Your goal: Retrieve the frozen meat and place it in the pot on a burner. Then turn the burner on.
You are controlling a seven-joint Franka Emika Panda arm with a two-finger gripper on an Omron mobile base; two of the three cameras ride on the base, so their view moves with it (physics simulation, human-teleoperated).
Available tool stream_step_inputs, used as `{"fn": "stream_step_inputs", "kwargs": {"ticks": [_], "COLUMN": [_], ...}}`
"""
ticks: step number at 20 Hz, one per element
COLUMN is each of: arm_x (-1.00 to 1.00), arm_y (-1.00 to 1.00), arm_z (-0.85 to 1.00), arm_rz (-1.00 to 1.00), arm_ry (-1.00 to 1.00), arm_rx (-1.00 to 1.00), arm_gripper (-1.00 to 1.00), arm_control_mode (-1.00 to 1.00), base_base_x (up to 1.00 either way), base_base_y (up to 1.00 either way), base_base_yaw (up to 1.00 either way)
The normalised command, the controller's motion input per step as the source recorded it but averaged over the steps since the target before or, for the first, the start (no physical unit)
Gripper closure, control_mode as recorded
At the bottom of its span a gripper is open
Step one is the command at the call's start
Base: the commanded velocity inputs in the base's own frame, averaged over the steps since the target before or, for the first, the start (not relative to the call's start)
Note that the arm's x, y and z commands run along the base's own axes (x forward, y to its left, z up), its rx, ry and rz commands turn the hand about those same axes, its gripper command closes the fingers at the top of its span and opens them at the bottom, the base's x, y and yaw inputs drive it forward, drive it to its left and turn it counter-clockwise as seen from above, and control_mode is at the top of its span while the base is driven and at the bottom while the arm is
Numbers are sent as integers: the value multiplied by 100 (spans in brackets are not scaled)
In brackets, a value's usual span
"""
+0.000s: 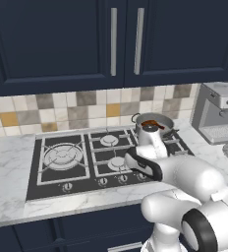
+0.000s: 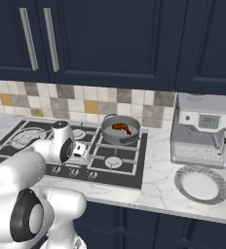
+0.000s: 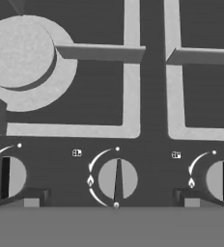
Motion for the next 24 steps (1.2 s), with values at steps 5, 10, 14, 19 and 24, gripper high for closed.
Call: {"fn": "stream_step_inputs", "kwargs": {"ticks": [5,10,14,19,24], "arm_x": [-8,-11,-7,-10,-5], "arm_y": [-5,-11,-2,0,0], "arm_z": [-34,-25,-13,-10,-21], "arm_rz": [-1,-1,0,0,0], "arm_ry": [-4,-1,-1,0,0], "arm_rx": [0,1,2,1,0], "arm_gripper": [-100,-100,-100,-100,-100], "arm_control_mode": [-100,-100,-100,-100,-100], "base_base_x": [0,0,0,0,0], "base_base_y": [0,0,0,0,0], "base_base_yaw": [0,0,0,0,0]}}
